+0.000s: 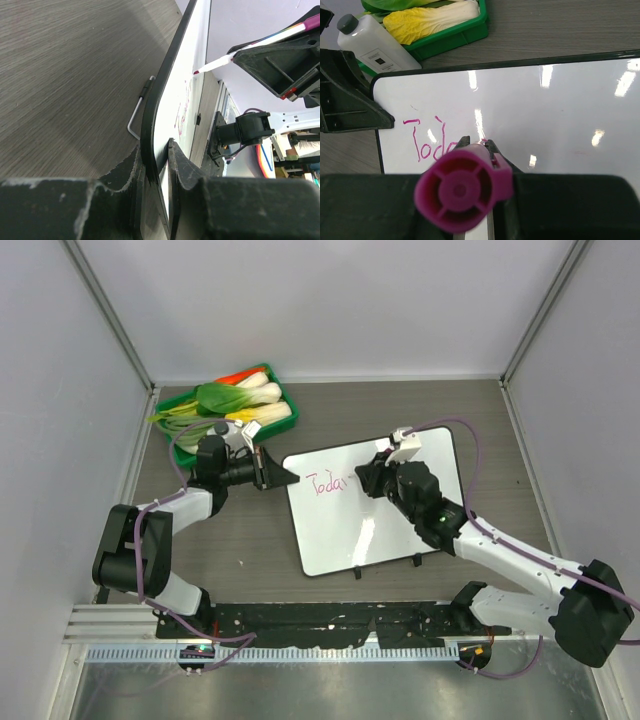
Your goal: Write a sentence on the whiteboard
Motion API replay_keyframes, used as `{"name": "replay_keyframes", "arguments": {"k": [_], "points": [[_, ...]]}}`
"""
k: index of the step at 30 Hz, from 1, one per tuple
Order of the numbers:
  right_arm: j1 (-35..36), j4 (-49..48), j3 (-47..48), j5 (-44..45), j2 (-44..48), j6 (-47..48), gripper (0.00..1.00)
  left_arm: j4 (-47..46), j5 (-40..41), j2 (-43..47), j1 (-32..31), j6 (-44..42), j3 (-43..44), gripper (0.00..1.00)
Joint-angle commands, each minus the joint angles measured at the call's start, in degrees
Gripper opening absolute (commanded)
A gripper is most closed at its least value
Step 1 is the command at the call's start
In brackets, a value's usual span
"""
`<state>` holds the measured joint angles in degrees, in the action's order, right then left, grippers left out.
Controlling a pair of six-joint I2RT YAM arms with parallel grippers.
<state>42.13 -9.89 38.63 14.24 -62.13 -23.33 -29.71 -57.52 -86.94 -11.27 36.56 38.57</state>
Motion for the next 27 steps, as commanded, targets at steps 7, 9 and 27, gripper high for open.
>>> {"name": "replay_keyframes", "arguments": {"k": [7,9,27], "points": [[-0.2,-1.62,-1.54,1.14,-0.01,-0.58,0.01,3.26,1.88,-0.6,-1.74,-8.08,-0.16,0.0],[-0.12,-0.83,-1.81,0.97,0.08,-0.66,0.01,3.17,1.88,-0.69,-1.74,-8.08,-0.07,0.0],[-0.12,2.68,-4.88,-2.55,1.13,-0.84,0.01,3.44,1.79,-0.6,-1.83,-8.25,-0.07,0.0]]}}
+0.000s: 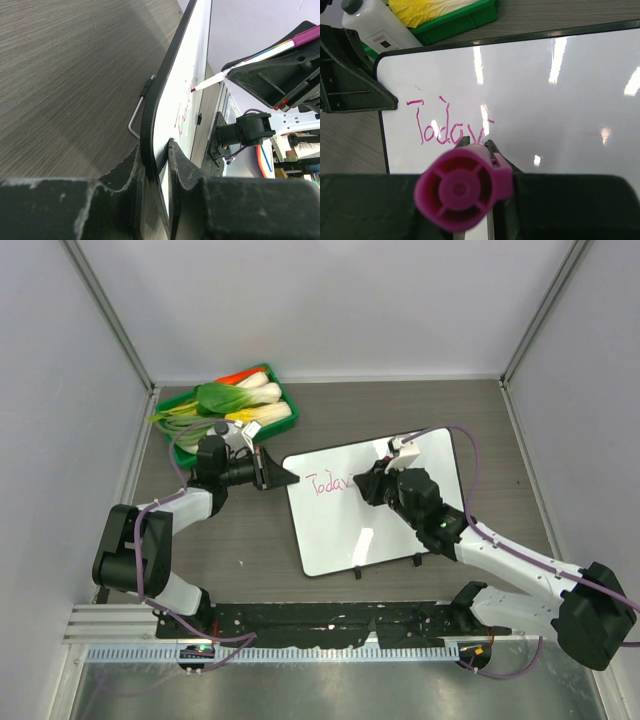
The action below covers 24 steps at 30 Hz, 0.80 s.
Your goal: Write a sentence on the whiteboard
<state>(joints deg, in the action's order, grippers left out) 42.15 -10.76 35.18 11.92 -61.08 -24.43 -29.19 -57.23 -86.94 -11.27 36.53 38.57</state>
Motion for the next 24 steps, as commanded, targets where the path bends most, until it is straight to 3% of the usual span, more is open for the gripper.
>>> {"name": "replay_keyframes", "arguments": {"k": [1,24], "points": [[-0.14,3.73,-1.52,-0.41,0.17,0.34,0.01,2.91,1.68,-0.6,-1.74,-8.23,-0.07,0.0],[0.39,4.53,-1.52,-7.87,4.03,0.43,0.01,3.26,1.6,-0.52,-1.74,-8.5,-0.07,0.0]]}}
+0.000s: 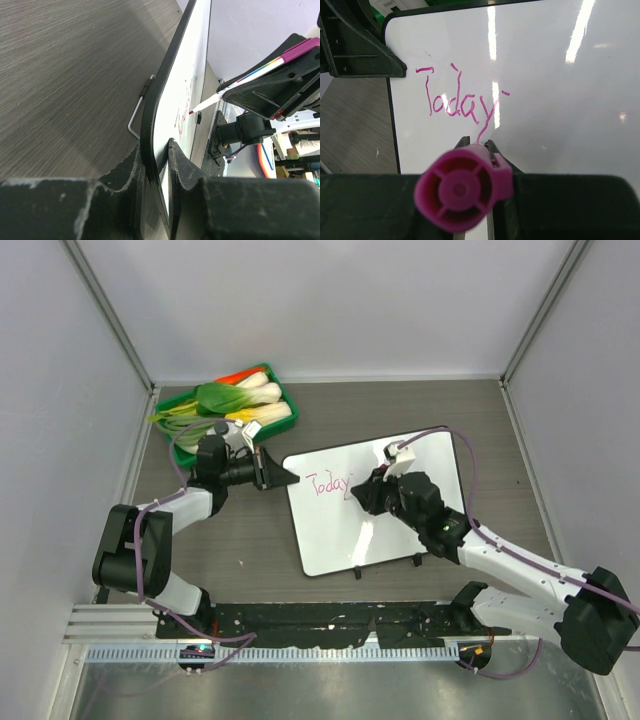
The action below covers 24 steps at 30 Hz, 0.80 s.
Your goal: Write a sentence on the whiteboard
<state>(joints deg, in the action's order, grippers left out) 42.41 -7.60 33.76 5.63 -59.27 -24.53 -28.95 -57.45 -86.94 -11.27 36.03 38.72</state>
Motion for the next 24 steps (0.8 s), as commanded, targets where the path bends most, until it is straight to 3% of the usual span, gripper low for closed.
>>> {"name": "replay_keyframes", "arguments": {"k": [1,12,18,24], "points": [[0.13,1.27,0.6,-1.85,2.49,0.54,0.01,3.2,1.9,-0.43,-1.74,-7.99,-0.22,0.0],[-2.59,-0.14,6.93,-2.47,1.79,0.28,0.01,3.2,1.82,-0.43,-1.74,-8.08,-0.14,0.0],[-7.78,-0.49,7.55,-1.76,0.73,0.01,0.02,3.37,1.9,-0.43,-1.74,-8.08,-0.14,0.0],[-8.4,-2.07,7.64,-2.46,-0.85,0.36,0.01,3.37,1.91,-0.51,-1.83,-8.17,-0.14,0.0]]}}
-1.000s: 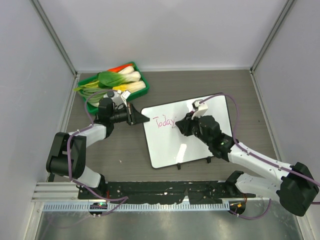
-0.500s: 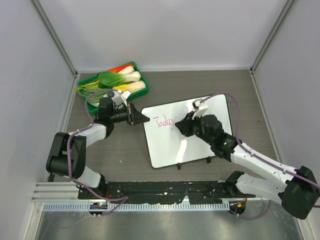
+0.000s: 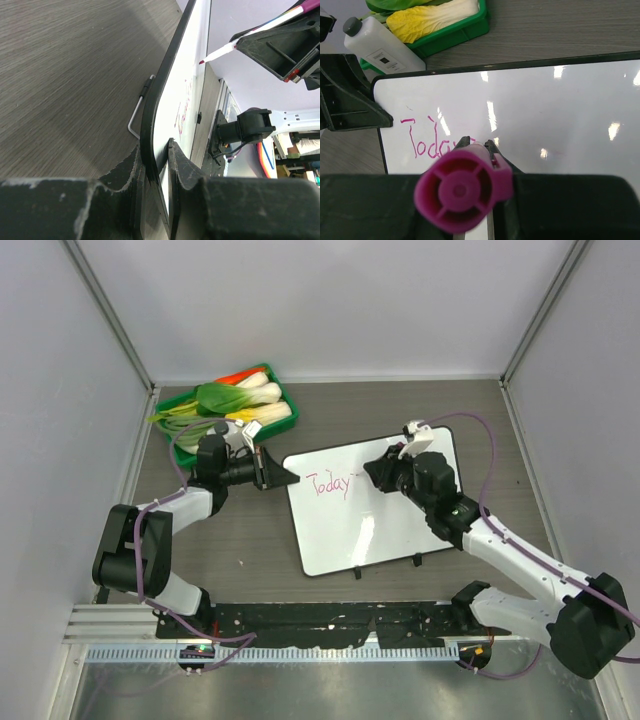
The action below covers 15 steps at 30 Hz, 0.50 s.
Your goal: Write a sentence on the whiteboard
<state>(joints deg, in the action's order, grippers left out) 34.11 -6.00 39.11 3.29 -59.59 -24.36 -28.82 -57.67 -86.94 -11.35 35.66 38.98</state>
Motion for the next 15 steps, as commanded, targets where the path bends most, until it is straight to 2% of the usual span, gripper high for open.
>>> {"name": "replay_keyframes", "arguments": {"k": [1,15], "points": [[-0.18,-3.67,2.46,-0.13,-0.87,0.19,0.01,3.33,2.21,-0.52,-1.65,-7.8,-0.31,0.0],[-0.18,-3.06,0.7,5.32,1.59,0.54,0.01,3.42,2.21,-0.69,-1.65,-7.89,-0.22,0.0]]}}
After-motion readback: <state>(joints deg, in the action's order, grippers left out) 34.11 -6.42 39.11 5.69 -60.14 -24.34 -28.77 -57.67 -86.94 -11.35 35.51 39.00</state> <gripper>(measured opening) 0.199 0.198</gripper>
